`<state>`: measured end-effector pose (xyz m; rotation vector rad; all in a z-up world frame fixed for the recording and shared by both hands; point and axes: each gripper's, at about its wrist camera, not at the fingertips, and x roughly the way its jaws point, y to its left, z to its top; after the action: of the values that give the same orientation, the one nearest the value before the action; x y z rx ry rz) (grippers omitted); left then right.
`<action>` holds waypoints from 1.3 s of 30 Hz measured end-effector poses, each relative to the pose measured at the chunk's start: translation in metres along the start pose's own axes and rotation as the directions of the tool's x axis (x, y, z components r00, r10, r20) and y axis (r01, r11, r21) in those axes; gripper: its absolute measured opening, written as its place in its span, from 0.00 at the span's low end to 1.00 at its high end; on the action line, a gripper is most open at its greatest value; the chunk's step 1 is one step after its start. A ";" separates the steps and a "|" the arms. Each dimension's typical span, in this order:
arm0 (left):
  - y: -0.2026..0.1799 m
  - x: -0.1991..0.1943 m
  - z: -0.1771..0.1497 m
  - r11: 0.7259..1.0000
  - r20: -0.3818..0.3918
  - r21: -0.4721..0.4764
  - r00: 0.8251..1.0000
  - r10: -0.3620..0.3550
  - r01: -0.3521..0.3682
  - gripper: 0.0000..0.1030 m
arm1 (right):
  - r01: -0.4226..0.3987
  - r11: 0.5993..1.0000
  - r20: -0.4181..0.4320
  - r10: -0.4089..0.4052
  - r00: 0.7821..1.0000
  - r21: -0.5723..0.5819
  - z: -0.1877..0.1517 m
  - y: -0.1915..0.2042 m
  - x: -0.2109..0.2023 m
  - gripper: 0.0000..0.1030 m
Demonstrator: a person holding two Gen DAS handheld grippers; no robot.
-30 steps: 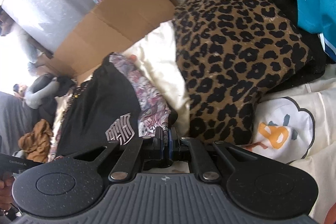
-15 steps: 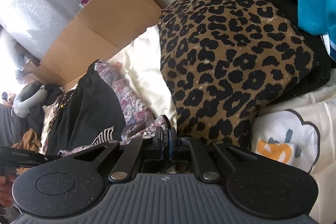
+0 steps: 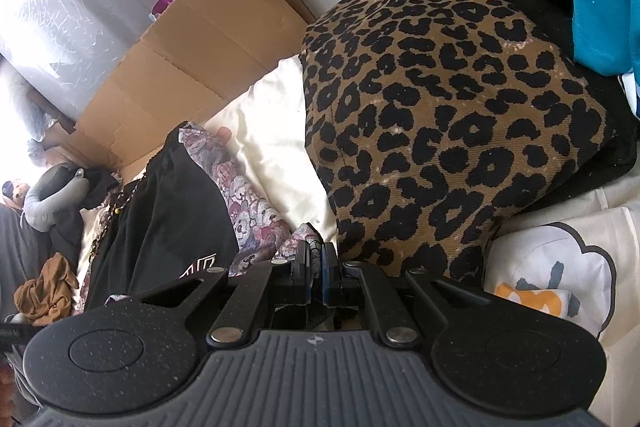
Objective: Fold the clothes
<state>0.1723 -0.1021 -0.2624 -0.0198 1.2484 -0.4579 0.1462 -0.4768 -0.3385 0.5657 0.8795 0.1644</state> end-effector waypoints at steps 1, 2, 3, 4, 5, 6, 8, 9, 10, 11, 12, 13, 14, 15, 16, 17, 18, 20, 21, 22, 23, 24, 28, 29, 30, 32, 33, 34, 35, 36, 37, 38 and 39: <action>-0.002 0.004 -0.001 1.000 -0.005 0.014 1.000 0.009 -0.009 0.44 | -0.001 1.000 0.001 0.001 1.000 -0.001 0.000 0.000 0.000 0.03; -0.005 0.009 -0.001 1.000 -0.007 0.026 1.000 0.014 -0.014 0.44 | -0.002 1.000 0.003 0.002 1.000 -0.001 0.000 0.000 -0.001 0.03; -0.008 0.013 0.000 0.999 -0.004 0.038 1.000 0.015 -0.015 0.44 | -0.002 1.000 0.003 0.002 1.000 -0.002 0.000 0.000 -0.001 0.03; -0.012 0.018 0.001 0.998 0.000 0.051 1.000 0.020 -0.020 0.44 | -0.002 1.000 0.004 0.002 1.000 -0.003 0.000 0.001 -0.001 0.03; -0.015 0.023 0.003 0.998 0.002 0.057 0.999 0.033 -0.033 0.44 | -0.001 1.000 0.004 0.001 1.000 -0.005 0.000 0.001 0.000 0.03; -0.018 0.027 0.005 0.998 0.003 0.053 0.999 0.042 -0.042 0.44 | -0.001 1.000 0.004 0.001 1.000 -0.007 0.000 0.001 0.000 0.03; -0.022 0.034 0.009 0.998 0.016 0.053 0.999 0.041 -0.042 0.44 | -0.001 1.000 0.003 0.001 1.000 -0.010 0.000 0.001 0.000 0.03; -0.024 0.037 0.011 0.997 0.022 0.055 0.999 0.045 -0.046 0.46 | 0.000 1.000 0.003 0.000 1.000 -0.011 0.000 0.001 0.000 0.03; -0.026 0.040 0.012 0.996 0.026 0.067 0.998 0.060 -0.061 0.47 | -0.001 1.000 0.003 0.001 1.000 -0.011 0.001 0.001 0.000 0.03; -0.029 0.043 0.013 0.994 0.030 0.080 0.997 0.075 -0.077 0.48 | -0.002 1.000 0.003 0.002 1.000 -0.011 0.001 0.001 0.000 0.03; -0.031 0.046 0.013 0.992 0.031 0.090 0.996 0.088 -0.090 0.48 | -0.001 1.000 0.004 0.002 1.000 -0.012 0.001 0.000 0.000 0.03; -0.031 0.049 0.013 0.991 0.023 0.093 0.995 0.093 -0.095 0.49 | -0.001 1.000 0.004 0.001 1.000 -0.012 0.001 0.000 0.000 0.03; -0.031 0.051 0.013 0.990 0.015 0.096 0.995 0.099 -0.100 0.49 | -0.001 1.000 0.003 0.001 1.000 -0.013 0.001 0.000 0.000 0.03; -0.031 0.052 0.012 0.989 0.008 0.099 0.994 0.106 -0.106 0.49 | -0.001 1.000 0.003 0.001 1.000 -0.013 0.001 0.000 0.000 0.03; -0.031 0.052 0.010 0.988 0.008 0.098 0.993 0.115 -0.116 0.49 | -0.001 1.000 0.004 0.001 1.000 -0.013 0.000 0.000 0.001 0.03; -0.031 0.051 0.008 0.988 0.009 0.096 0.993 0.118 -0.118 0.49 | 0.000 1.000 0.004 0.000 1.000 -0.013 0.000 -0.001 0.001 0.03; -0.030 0.050 0.005 0.989 0.008 0.093 0.993 0.118 -0.118 0.49 | 0.000 1.000 0.004 0.000 1.000 -0.013 0.000 -0.001 0.001 0.03; -0.030 0.048 -0.001 0.989 0.003 0.090 0.993 0.119 -0.119 0.49 | -0.001 1.000 0.004 0.001 1.000 -0.011 0.000 -0.001 0.001 0.03; -0.030 0.047 -0.004 0.988 0.001 0.092 0.993 0.121 -0.120 0.49 | -0.001 1.000 0.005 0.001 1.000 -0.010 0.000 -0.002 0.001 0.03; -0.030 0.047 -0.007 0.988 -0.001 0.097 0.992 0.123 -0.123 0.49 | -0.002 1.000 0.005 0.002 1.000 -0.009 0.000 -0.002 0.001 0.03; -0.031 0.047 -0.009 0.987 -0.002 0.101 0.992 0.125 -0.125 0.48 | -0.003 1.000 0.006 0.003 1.000 -0.009 0.000 -0.002 0.001 0.03; -0.030 0.047 -0.010 0.987 0.001 0.099 0.992 0.125 -0.125 0.48 | -0.003 1.000 0.006 0.003 1.000 -0.008 0.000 -0.002 0.001 0.03; -0.025 0.047 -0.007 0.990 0.017 0.076 0.993 0.115 -0.116 0.41 | -0.001 1.000 0.007 0.001 1.000 -0.013 -0.002 -0.002 0.000 0.03; -0.025 0.047 -0.007 0.991 0.015 0.079 0.994 0.110 -0.111 0.30 | -0.001 1.000 0.007 0.001 1.000 -0.011 -0.002 -0.002 -0.001 0.03; -0.025 0.047 -0.006 0.991 0.013 0.081 0.994 0.105 -0.106 0.24 | -0.002 1.000 0.007 0.002 1.000 -0.010 -0.002 -0.002 -0.001 0.03; -0.025 0.046 -0.005 0.992 0.009 0.088 0.996 0.094 -0.094 0.08 | -0.002 1.000 0.008 0.002 1.000 -0.007 -0.003 -0.003 -0.002 0.03; -0.026 0.044 -0.006 0.991 0.004 0.098 0.996 0.086 -0.086 0.06 | -0.003 1.000 0.007 0.003 1.000 -0.009 -0.003 -0.003 -0.004 0.03; -0.028 0.041 -0.007 0.991 0.001 0.110 0.997 0.081 -0.081 0.06 | -0.004 1.000 0.007 0.004 1.000 -0.011 -0.003 -0.003 -0.005 0.03; -0.030 0.036 -0.010 0.989 0.003 0.125 0.996 0.084 -0.084 0.05 | -0.005 1.000 0.006 0.005 1.000 -0.011 -0.002 -0.003 -0.007 0.03; -0.031 0.031 -0.011 0.988 0.000 0.130 0.996 0.087 -0.086 0.04 | -0.005 1.000 0.005 0.005 1.000 -0.011 -0.002 -0.003 -0.009 0.03; -0.031 0.025 -0.013 0.988 -0.005 0.125 0.996 0.087 -0.085 0.04 | -0.003 1.000 0.006 0.003 1.000 -0.011 -0.002 -0.003 -0.011 0.03; -0.030 0.019 -0.015 0.989 -0.010 0.121 0.996 0.087 -0.085 0.04 | -0.001 1.000 0.006 0.001 1.000 -0.010 -0.001 -0.004 -0.013 0.03; -0.031 0.012 -0.018 0.989 -0.015 0.119 0.996 0.088 -0.085 0.04 | -0.003 1.000 0.005 0.003 1.000 -0.009 -0.001 -0.004 -0.016 0.03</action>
<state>0.1487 -0.1300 -0.2716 0.1390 1.2350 -0.4569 0.1350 -0.4855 -0.3303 0.5588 0.8730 0.1700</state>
